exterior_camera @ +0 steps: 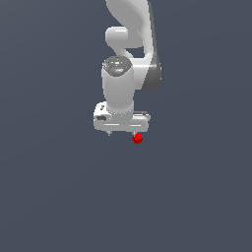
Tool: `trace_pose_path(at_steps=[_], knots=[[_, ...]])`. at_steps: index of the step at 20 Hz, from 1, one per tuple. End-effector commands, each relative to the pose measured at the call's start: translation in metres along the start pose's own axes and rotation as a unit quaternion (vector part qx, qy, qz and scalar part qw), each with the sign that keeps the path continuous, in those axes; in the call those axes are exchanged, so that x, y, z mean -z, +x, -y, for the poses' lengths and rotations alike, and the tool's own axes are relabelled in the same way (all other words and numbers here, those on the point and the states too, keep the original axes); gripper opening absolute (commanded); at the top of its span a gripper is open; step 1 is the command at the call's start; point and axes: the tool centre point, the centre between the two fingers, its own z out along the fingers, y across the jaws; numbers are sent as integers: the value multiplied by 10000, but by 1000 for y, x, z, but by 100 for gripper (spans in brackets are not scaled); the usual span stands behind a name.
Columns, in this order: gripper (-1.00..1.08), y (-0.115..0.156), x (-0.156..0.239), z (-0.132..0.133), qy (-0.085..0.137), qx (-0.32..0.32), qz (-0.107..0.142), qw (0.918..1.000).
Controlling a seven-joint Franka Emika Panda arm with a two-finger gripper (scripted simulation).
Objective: Pick up the red cube and move it to a goal position.
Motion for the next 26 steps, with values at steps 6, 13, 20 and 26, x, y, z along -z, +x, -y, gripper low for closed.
trace_pose_path(at_steps=[6, 13, 20, 26], knots=[[100, -3, -6, 4, -2, 106, 2, 9999], [100, -17, -37, 22, -10, 606, 14, 9982], [100, -46, -90, 49, -24, 1467, 34, 9892], [100, -69, -128, 65, -38, 2068, 48, 9784]])
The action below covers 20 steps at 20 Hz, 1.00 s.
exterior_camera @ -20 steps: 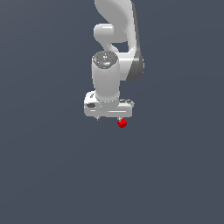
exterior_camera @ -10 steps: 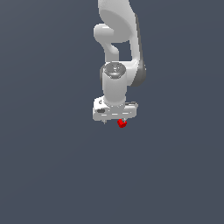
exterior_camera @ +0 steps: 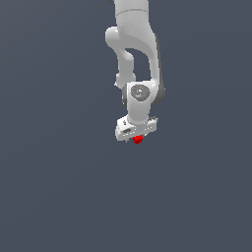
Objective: Pick up the red cube and move it to a goal position.
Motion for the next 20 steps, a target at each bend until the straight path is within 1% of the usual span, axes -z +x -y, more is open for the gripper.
trace_pose_path(at_steps=[1, 6, 10, 11, 20], knots=[[100, -5, -13, 8, -6, 215, -1, 9998], [100, -12, -29, 16, -18, 461, 7, 9989], [100, -14, -33, 17, -23, 520, 9, 9986], [-100, -14, -33, 17, -23, 520, 9, 9986], [-100, -14, -33, 17, -23, 520, 9, 9986]])
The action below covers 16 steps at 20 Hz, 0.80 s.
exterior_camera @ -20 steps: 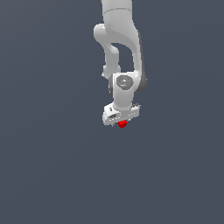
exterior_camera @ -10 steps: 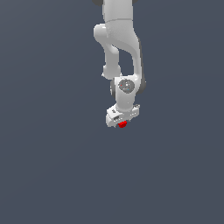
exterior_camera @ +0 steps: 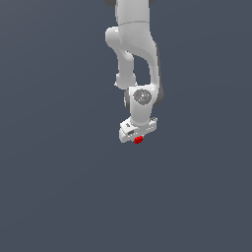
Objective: Pick up the red cube and move it to a goal position.
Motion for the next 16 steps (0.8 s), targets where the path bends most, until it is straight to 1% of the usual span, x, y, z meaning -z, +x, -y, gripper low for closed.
trace_pose_path(at_steps=[1, 5, 9, 16], knots=[[-100, 0, 0, 0, 0, 1, 0, 10000], [-100, -1, 4, -2, 0, 1, 0, 10000], [-100, -2, 16, -7, 0, 1, 0, 10000], [-100, -8, 59, -24, -2, 3, 2, 10000]])
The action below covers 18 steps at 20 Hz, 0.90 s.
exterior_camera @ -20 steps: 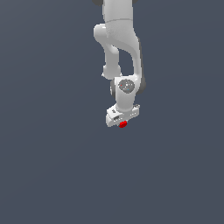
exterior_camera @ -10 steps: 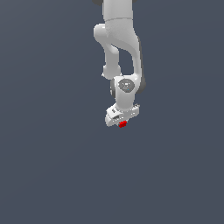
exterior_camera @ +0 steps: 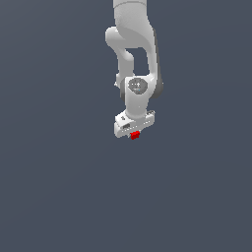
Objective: Pick up the red cube and move it to a goal position.
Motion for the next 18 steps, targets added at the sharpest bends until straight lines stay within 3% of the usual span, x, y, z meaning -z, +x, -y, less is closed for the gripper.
trace_pose_path(at_steps=[1, 18], knots=[[-100, -2, 20, -8, -3, -1, -6, 10000], [-100, -23, 190, -78, 3, 3, -8, 10000]])
